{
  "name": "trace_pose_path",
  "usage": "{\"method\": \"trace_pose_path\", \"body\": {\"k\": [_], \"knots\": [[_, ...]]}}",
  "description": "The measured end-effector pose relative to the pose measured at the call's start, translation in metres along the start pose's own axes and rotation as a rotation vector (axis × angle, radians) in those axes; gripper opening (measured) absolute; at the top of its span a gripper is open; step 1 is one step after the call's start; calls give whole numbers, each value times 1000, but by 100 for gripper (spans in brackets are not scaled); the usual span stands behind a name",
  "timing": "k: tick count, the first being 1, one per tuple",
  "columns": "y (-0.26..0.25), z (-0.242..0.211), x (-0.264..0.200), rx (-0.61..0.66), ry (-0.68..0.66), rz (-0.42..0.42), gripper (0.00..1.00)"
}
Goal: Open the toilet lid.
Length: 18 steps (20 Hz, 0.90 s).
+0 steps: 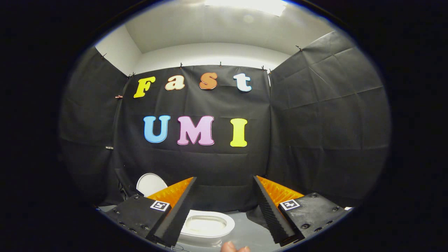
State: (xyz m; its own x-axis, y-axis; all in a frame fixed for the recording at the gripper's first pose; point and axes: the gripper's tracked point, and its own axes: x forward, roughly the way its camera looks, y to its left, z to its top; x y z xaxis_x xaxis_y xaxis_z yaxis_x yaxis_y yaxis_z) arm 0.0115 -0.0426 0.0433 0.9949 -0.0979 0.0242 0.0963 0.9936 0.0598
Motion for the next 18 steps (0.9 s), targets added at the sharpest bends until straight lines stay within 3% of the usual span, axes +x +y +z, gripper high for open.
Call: {"method": "trace_pose_path", "body": {"k": [18], "knots": [[5, -10, 4, -15, 25, 5, 98]]}}
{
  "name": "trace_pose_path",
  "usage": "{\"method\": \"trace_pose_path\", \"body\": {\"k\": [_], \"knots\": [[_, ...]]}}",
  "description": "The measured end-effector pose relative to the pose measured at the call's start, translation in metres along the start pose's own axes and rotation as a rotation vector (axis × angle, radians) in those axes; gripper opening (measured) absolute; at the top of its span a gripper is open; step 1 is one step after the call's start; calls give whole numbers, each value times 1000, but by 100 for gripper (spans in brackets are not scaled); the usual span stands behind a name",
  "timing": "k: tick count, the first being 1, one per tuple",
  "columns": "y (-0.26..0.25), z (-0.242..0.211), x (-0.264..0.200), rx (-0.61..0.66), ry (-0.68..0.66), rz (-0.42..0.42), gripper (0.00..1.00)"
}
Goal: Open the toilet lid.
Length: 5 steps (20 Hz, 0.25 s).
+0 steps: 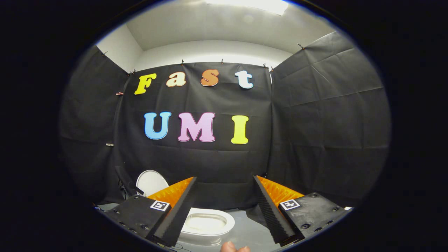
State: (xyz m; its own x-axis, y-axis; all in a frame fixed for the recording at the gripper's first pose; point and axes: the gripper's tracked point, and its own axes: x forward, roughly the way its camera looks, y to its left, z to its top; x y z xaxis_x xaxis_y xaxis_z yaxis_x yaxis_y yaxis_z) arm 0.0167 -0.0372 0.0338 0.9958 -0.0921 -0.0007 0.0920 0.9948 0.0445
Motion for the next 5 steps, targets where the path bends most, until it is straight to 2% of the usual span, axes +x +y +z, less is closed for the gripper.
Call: {"method": "trace_pose_path", "body": {"k": [5], "knots": [[-2, 0, -1, 2, 3, -4, 98]]}}
